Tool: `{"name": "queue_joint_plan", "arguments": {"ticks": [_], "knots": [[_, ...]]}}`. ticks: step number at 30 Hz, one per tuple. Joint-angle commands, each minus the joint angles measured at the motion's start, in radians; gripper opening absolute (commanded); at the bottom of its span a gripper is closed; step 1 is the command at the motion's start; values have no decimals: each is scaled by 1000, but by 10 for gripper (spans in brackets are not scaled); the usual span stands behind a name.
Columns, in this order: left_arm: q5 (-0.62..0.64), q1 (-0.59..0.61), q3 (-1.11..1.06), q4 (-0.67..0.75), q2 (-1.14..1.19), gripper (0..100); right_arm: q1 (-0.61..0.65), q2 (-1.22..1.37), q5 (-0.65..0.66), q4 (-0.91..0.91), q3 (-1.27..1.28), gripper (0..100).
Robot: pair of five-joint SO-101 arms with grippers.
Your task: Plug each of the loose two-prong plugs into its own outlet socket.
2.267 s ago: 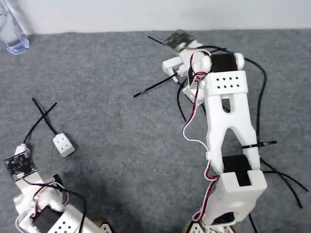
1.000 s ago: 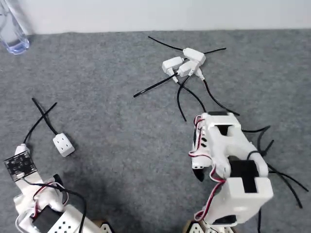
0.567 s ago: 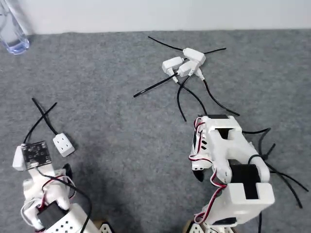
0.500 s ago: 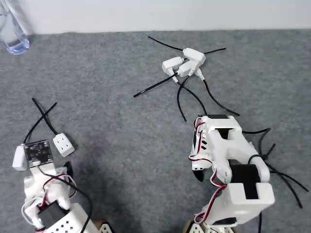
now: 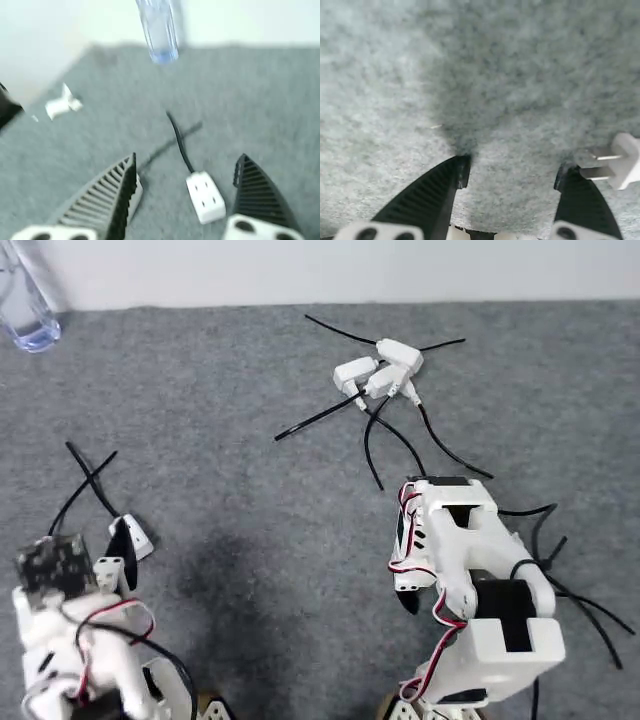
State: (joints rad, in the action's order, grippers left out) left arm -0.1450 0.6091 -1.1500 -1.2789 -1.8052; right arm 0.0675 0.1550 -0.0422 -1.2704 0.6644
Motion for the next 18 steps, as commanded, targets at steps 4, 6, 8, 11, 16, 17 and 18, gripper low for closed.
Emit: {"name": "queue_joint_plan", "arguments": {"ticks": [4, 6, 8, 11, 16, 17, 18], "knots": [[5, 6, 193, -31, -15, 297, 7, 19, 18, 76, 14, 278], [20, 2, 259, -31, -15, 297, 7, 19, 18, 76, 14, 278], [23, -2, 325, -8, -15, 297, 7, 19, 18, 76, 14, 278], [18, -2, 398, 11, -6, 297, 7, 19, 18, 76, 14, 278], [17, -2, 504, -63, 230, 297, 7, 19, 18, 76, 14, 278], [17, -2, 538, -84, 305, 297, 7, 19, 18, 76, 14, 278], [18, -2, 578, -104, 387, 297, 7, 19, 18, 76, 14, 278]]}}
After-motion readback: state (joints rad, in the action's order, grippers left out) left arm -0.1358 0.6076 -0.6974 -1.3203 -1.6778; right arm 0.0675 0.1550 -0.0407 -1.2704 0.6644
